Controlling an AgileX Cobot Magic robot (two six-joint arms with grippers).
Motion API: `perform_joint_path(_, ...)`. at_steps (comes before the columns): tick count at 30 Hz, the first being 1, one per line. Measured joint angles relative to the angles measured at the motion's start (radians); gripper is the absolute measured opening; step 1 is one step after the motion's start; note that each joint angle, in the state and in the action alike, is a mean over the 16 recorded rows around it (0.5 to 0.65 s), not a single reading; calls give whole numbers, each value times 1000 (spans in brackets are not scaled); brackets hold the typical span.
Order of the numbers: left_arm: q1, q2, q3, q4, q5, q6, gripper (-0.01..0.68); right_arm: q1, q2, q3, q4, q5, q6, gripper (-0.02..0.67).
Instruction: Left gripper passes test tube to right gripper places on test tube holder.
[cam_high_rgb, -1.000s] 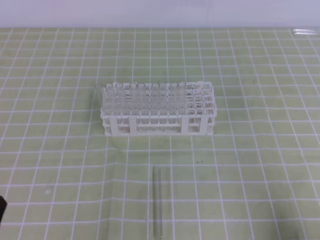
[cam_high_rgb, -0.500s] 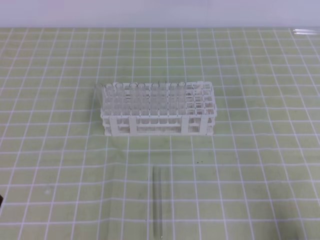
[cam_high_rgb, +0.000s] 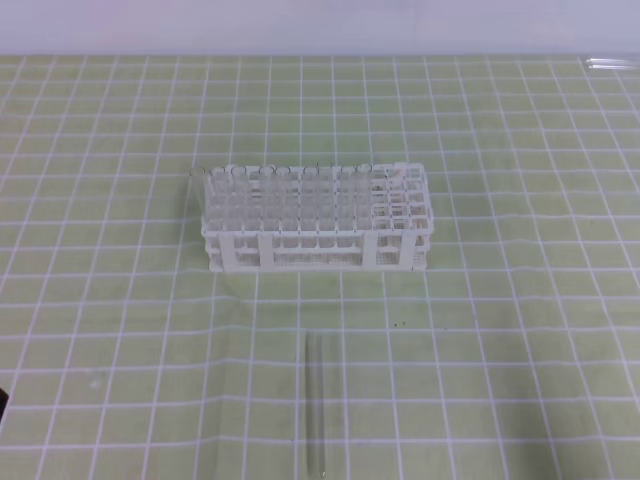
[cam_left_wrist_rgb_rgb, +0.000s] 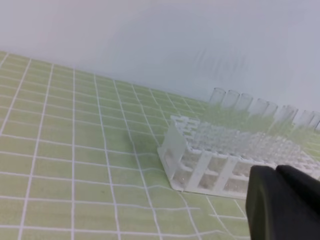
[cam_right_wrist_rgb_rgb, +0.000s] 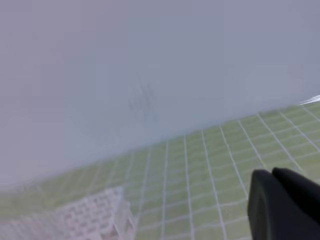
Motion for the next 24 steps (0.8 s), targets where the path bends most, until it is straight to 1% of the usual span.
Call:
perform_joint_path(6, 0, 8, -4, -15, -8, -11, -2, 0, 0, 0, 116, -122, 1, -16)
perform_joint_path(12, 0, 20, -7, -23, -13, -32, -2, 0, 0, -4, 168, -140, 3, -16)
perform_joint_path(18, 0, 103, -25, -31, -2, -60, -2, 0, 20, -54, 183, -46, 4, -16)
perform_joint_path(24, 0, 306, -120, -42, 39, -85, -2, 0, 114, -176, 163, 137, 6, -16)
